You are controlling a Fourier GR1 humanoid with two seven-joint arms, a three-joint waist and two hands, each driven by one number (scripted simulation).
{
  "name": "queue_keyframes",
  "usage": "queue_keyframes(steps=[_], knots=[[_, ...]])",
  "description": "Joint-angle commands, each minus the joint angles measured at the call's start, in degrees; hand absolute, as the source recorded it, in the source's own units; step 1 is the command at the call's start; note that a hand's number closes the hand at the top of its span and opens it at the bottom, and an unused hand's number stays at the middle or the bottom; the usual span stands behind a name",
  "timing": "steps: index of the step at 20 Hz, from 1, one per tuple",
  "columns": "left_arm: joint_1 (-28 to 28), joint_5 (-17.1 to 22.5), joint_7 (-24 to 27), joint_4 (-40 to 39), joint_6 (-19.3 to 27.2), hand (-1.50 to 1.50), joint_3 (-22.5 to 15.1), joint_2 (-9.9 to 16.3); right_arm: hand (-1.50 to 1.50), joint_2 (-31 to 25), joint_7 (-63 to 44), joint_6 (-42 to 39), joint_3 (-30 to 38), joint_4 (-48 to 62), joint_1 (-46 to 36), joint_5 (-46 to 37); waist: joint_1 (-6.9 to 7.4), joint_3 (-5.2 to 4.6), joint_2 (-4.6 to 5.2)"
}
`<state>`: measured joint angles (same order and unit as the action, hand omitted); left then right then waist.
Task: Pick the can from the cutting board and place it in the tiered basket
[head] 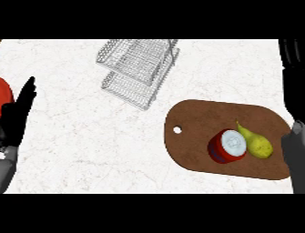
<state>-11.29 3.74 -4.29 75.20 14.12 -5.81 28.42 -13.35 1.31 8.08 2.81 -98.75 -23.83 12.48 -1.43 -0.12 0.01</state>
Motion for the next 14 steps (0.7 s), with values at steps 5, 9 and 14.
queue_keyframes(steps=[5,9,14], knots=[[1.4,7.9,-0.9,5.6,-5.9,0.0,0.5,-4.5,1.5,0.6,-0.1,-12.9,-15.6,-9.6,6.6,0.7,2.11,0.12,-0.5],[2.2,11.1,-2.2,5.5,-7.0,0.0,1.2,-6.1,-1.5,-1.0,-9.0,5.4,-10.0,-1.9,18.0,-15.4,-0.84,-0.05,-0.46],[8.6,14.0,-5.3,14.8,-10.7,0.0,0.9,-4.9,-1.5,2.4,-4.1,11.2,-18.6,-9.3,25.0,-27.5,1.6,0.12,-0.38]])
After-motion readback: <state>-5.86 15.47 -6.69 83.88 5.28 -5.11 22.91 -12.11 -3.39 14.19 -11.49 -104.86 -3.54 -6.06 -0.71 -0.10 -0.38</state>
